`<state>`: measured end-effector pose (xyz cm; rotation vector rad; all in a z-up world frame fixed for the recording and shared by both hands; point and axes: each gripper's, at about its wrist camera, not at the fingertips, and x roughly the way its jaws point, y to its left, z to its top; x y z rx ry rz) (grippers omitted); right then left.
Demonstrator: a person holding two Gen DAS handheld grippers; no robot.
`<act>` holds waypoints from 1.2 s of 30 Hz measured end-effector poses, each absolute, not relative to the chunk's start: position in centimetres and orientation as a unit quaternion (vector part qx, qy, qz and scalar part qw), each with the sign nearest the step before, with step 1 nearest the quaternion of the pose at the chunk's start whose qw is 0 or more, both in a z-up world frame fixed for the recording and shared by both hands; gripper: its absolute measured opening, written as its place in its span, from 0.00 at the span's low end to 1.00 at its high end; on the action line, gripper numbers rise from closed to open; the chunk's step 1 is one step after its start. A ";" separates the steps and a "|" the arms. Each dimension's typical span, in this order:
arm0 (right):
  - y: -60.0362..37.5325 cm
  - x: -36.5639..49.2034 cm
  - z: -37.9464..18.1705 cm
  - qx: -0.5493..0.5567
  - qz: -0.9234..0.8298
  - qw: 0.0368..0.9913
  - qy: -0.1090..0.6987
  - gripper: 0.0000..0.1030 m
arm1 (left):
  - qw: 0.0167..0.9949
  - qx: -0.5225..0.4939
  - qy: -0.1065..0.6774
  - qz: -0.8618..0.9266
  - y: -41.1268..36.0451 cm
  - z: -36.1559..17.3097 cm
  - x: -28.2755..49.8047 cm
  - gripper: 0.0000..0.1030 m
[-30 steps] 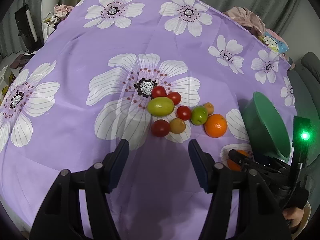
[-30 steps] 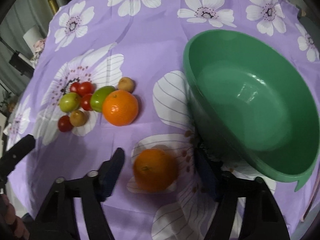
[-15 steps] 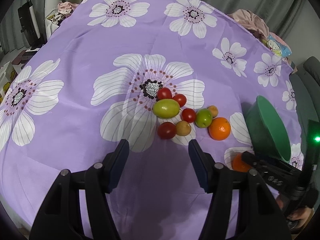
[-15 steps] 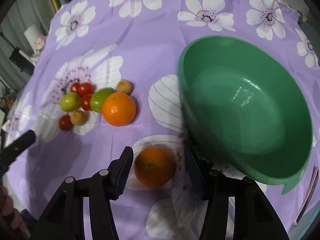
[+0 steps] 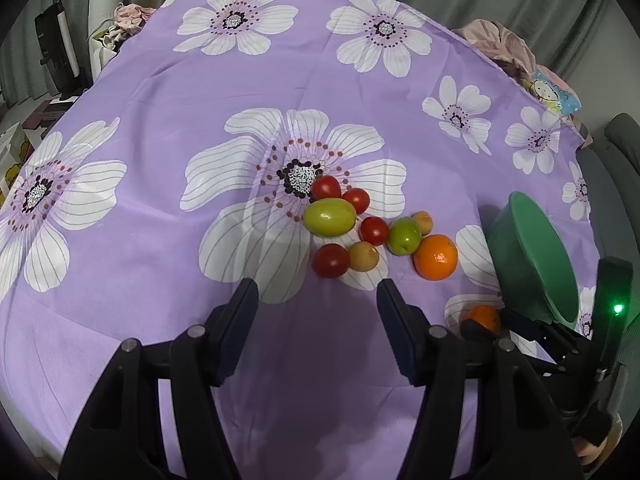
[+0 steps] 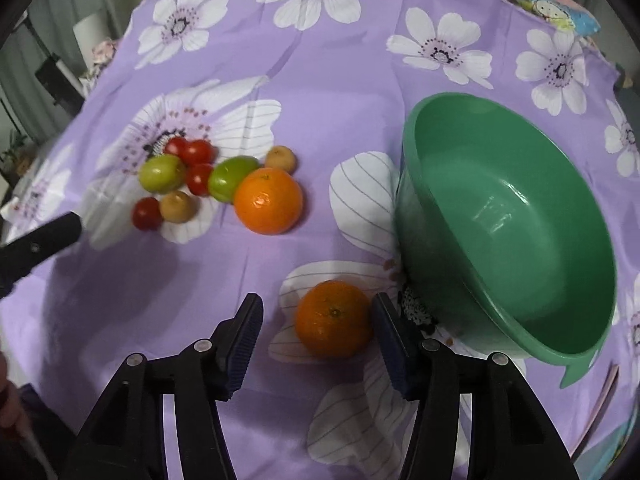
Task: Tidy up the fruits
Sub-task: 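Close the right gripper on the orange and lift it, then carry the held orange with the right gripper over the green bowl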
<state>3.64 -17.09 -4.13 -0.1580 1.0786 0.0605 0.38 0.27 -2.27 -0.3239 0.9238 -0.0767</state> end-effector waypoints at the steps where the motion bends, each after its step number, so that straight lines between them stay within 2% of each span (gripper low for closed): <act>1: -16.8 3.6 -4.3 -0.087 0.027 0.855 0.510 0.55 | 0.882 -0.155 0.444 -0.037 0.3 -2.3 0.4 0.59; 5: -15.9 3.9 -5.4 -0.118 0.031 0.847 0.518 0.55 | 0.882 -0.155 0.444 -0.037 0.3 -2.3 0.4 0.59; 6: -15.5 3.7 -5.5 -0.130 0.031 0.849 0.511 0.51 | 0.882 -0.156 0.444 -0.037 0.3 -2.2 0.4 0.59; 7: -15.3 3.7 -5.7 -0.139 0.025 0.847 0.512 0.42 | 0.882 -0.156 0.444 -0.037 0.3 -2.2 0.4 0.59; 16: -12.6 4.3 -2.6 -0.077 0.153 0.854 0.492 0.42 | 0.881 -0.173 0.440 -0.024 1.6 -2.1 0.8 0.59; 25: -7.7 7.4 -6.4 -0.107 0.218 0.797 0.553 0.42 | 0.870 -0.191 0.455 0.012 3.8 -3.3 1.9 0.59; 27: -7.9 7.4 -6.2 -0.106 0.222 0.792 0.558 0.48 | 0.868 -0.193 0.458 0.011 3.8 -3.5 2.2 0.59; 28: -8.3 7.4 -5.7 -0.102 0.220 0.794 0.558 0.57 | 0.867 -0.193 0.459 0.010 3.7 -3.5 2.3 0.59; 30: -9.0 7.5 -4.6 -0.082 0.224 0.800 0.551 0.66 | 0.868 -0.190 0.460 0.004 3.6 -3.4 2.3 0.59; 36: -12.6 7.8 -1.2 0.015 0.240 0.821 0.518 0.66 | 0.865 -0.173 0.471 -0.035 1.7 -3.3 2.0 0.59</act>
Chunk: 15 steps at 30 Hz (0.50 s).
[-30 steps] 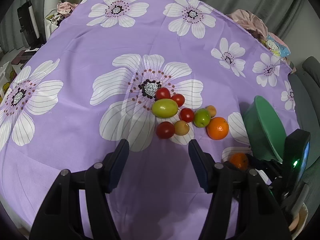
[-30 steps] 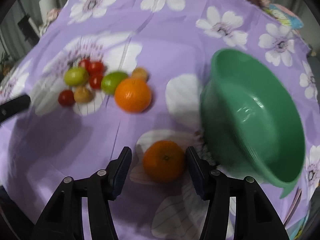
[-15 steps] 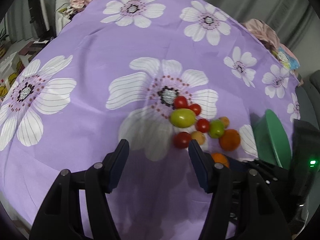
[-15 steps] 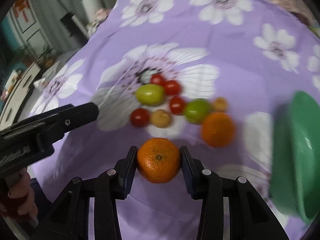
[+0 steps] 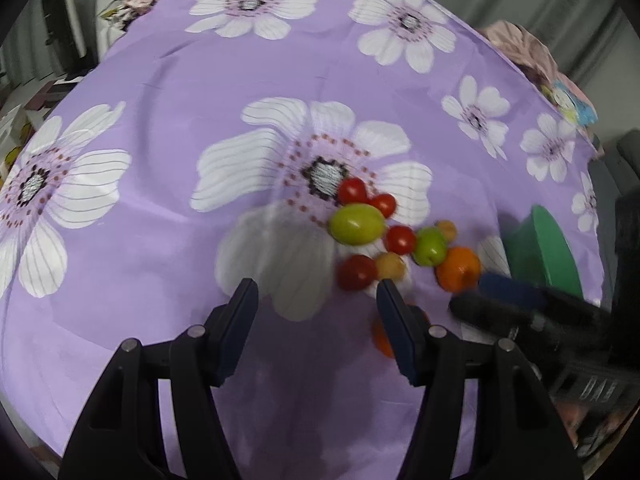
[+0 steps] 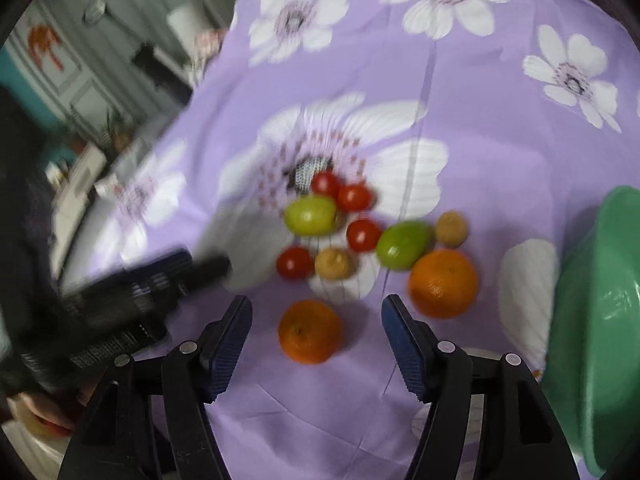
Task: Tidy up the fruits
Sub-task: 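Carry the held orange with the right gripper over the green bowl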
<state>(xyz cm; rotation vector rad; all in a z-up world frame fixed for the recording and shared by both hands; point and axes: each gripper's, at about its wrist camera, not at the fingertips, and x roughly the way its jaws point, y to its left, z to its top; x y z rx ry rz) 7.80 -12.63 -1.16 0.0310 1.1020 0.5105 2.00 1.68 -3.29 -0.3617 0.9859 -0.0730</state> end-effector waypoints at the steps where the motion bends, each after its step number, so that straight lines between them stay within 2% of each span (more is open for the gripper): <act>1: -13.1 7.9 -1.2 0.029 0.237 0.822 0.518 0.66 | 0.863 -0.170 0.473 -0.040 1.3 -3.5 2.0 0.58; 5: -14.3 9.0 -3.2 0.098 0.235 0.790 0.557 0.65 | 0.849 -0.151 0.500 -0.072 -0.8 -4.9 2.0 0.53; 7: -14.4 9.3 -4.3 0.114 0.230 0.777 0.575 0.52 | 0.843 -0.152 0.510 -0.080 -1.4 -5.6 2.1 0.54; 9: -14.2 9.5 -5.3 0.123 0.228 0.766 0.589 0.49 | 0.841 -0.161 0.509 -0.089 -1.6 -5.6 1.9 0.52; 15: -13.9 9.3 -5.5 0.138 0.244 0.756 0.592 0.47 | 0.828 -0.174 0.522 -0.107 -2.3 -5.9 1.7 0.51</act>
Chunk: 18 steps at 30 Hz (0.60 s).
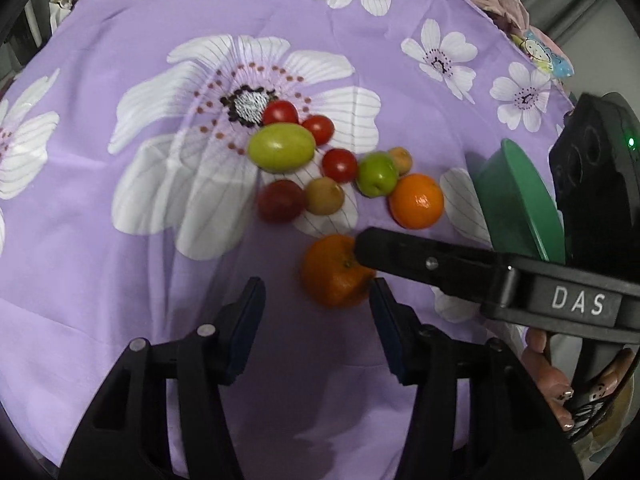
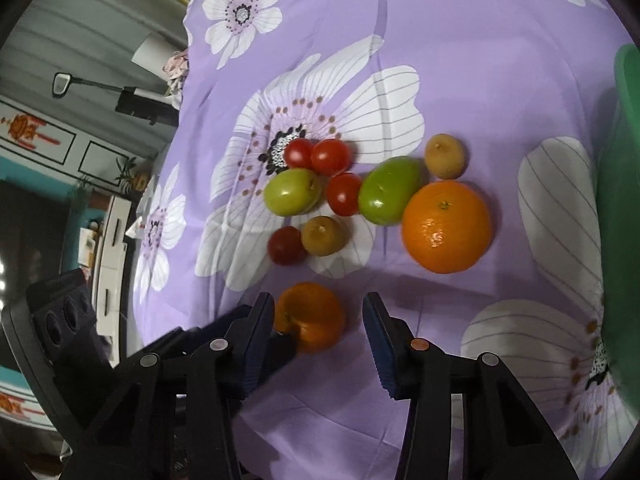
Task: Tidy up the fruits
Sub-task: 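Carry the held orange with the right gripper over the green bowl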
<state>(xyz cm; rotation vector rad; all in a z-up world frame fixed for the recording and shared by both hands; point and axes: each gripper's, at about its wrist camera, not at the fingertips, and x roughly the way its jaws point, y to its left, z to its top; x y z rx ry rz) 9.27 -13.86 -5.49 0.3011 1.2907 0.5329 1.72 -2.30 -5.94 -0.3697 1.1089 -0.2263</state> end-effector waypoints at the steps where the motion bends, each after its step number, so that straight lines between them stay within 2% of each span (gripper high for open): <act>1: -13.8 9.2 -5.5 0.139 0.247 0.754 0.592 0.47 | 0.827 -0.175 0.523 -0.109 -2.5 -6.0 1.7 0.51; 18: -13.1 9.2 -7.4 0.139 0.262 0.734 0.611 0.46 | 0.829 -0.163 0.525 -0.102 -4.3 -6.7 2.7 0.41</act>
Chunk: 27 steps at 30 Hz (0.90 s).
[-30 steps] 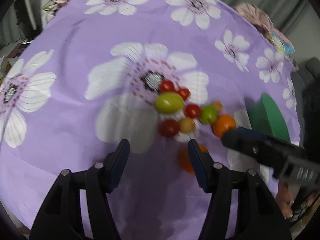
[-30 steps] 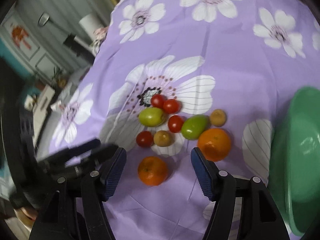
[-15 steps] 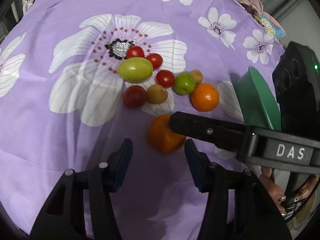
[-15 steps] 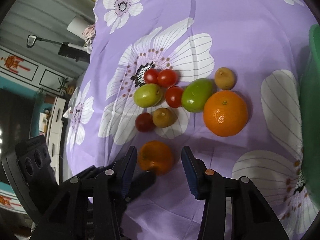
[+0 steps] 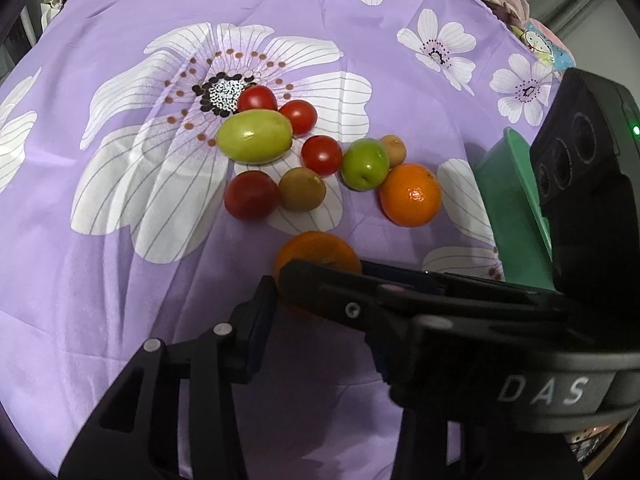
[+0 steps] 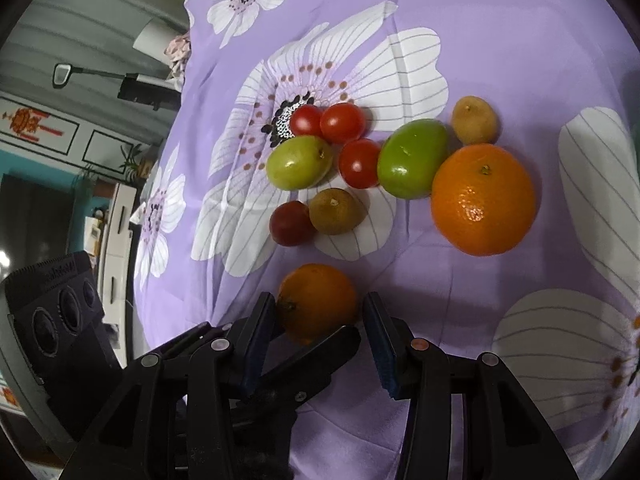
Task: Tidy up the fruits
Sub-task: 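Carry the held orange with the right gripper over the green bowl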
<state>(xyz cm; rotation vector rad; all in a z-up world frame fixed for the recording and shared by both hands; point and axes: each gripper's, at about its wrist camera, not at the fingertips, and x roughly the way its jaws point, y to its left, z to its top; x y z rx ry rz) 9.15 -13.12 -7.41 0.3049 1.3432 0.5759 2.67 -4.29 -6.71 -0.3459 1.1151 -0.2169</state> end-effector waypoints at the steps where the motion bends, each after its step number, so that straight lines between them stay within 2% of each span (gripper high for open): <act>1: -13.1 9.0 -7.4 0.137 0.260 0.736 0.610 0.44 | 0.830 -0.161 0.525 -0.101 -4.4 -6.7 2.6 0.41; 6: -13.2 8.6 -6.1 0.132 0.262 0.749 0.594 0.44 | 0.844 -0.150 0.505 -0.103 -4.9 -5.3 2.6 0.40; 16: -14.9 6.9 0.3 0.128 0.267 0.806 0.513 0.44 | 0.889 -0.108 0.427 -0.126 -7.3 0.5 1.6 0.40; 27: -18.8 5.8 4.8 0.134 0.230 0.853 0.450 0.44 | 0.904 -0.067 0.385 -0.176 -11.6 3.7 2.5 0.40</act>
